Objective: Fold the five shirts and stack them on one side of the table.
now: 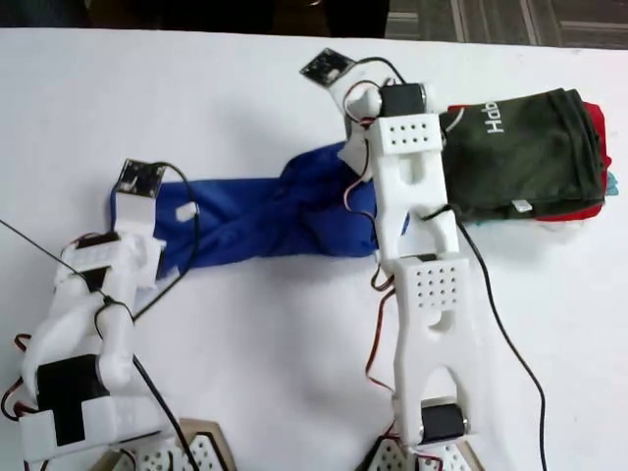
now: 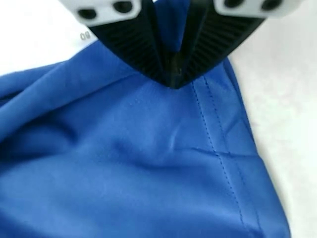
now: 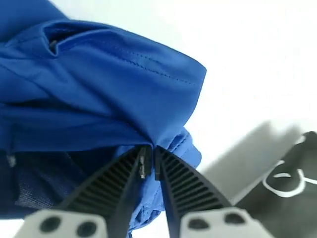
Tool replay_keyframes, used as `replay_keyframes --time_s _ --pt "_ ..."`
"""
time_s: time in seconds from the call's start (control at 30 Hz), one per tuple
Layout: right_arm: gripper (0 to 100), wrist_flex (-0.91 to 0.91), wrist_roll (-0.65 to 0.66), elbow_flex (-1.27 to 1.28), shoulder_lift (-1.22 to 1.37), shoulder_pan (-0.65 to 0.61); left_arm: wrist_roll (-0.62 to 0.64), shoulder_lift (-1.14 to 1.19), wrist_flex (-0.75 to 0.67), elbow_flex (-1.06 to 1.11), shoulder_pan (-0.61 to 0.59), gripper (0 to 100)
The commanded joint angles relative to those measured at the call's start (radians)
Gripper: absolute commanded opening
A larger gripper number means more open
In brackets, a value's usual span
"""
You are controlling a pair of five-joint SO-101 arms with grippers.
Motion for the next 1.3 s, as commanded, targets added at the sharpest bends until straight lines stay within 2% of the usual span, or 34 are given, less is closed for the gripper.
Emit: replay_keyframes --time_s 0.0,0.2,0.4,0.47,0.57,0.63,0.87,1.03,1.27 --pt "1.7 0.001 0.003 -0.069 -0.019 0.012 0.005 -0.023 -0.014 0.002 0.008 2" --pt "2.6 0.001 0.003 -0.046 -0.007 0.005 0.005 -0.023 -0.014 0.002 0.008 2" --pt "21.7 0.002 0.0 -0.058 -0.025 0.027 0.005 -0.023 -0.014 0.002 0.008 2" --pt "24.1 0.019 -0.038 -0.092 -0.053 0.024 0.005 -0.023 -0.014 0.002 0.008 2" --pt "22.4 0.024 -0.124 -0.077 -0.108 -0.013 0.005 -0.023 -0.014 0.002 0.008 2" --pt "20.4 0.024 -0.127 -0.015 -0.151 -0.058 0.005 -0.023 -0.014 0.002 0.008 2" --pt "18.3 0.024 -0.124 0.396 -0.317 -0.219 0.005 -0.023 -0.014 0.002 0.008 2" --pt "18.3 0.024 -0.124 0.612 -0.426 -0.245 0.005 -0.023 -0.014 0.002 0.008 2" --pt "18.4 0.022 -0.104 0.735 -0.483 -0.237 0.005 -0.023 -0.015 0.002 0.008 2"
